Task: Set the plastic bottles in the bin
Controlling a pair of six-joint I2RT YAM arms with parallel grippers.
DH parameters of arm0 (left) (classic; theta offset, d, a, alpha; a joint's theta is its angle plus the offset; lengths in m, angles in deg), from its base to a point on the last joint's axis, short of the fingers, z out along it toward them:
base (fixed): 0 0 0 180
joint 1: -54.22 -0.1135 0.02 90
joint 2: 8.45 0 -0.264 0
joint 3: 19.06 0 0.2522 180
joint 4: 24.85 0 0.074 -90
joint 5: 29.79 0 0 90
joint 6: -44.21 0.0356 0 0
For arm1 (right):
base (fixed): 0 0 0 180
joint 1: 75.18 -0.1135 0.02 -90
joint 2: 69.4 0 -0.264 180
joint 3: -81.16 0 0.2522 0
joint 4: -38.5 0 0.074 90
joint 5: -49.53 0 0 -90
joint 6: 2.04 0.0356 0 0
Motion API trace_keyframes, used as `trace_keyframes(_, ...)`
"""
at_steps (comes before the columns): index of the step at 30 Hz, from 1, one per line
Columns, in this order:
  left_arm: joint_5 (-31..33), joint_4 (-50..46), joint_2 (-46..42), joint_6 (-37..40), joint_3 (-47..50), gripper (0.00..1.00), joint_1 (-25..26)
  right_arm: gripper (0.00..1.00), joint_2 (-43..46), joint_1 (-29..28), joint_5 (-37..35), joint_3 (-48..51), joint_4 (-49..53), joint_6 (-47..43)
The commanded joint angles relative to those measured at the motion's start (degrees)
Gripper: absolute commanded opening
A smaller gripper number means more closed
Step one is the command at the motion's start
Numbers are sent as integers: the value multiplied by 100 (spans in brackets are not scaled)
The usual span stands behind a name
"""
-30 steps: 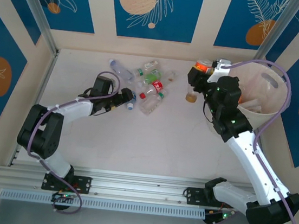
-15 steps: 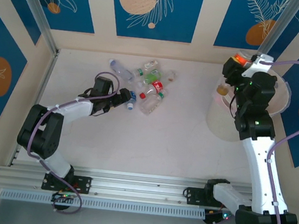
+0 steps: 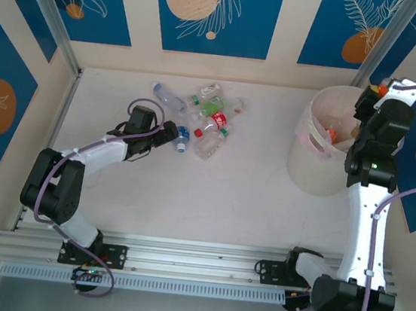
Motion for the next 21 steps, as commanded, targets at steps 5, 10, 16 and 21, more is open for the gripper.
trace_keyframes(5, 82, -381, 36, 348, -413, 100, 123, 42, -411, 264, -710, 274, -125, -211)
trace_keyframes(10, -104, -853, 247, 628, -801, 100, 184, 49, -750, 321, -1168, 72, 198, -91)
trace_keyframes(16, -489, -531, 246, 740, -730, 100, 239, 70, -992, 314, -1716, -198, 678, 194)
trace_keyframes(21, -345, -314, 96, 735, -512, 100, 255, 90, -843, 286, -1641, -307, 1003, 619)
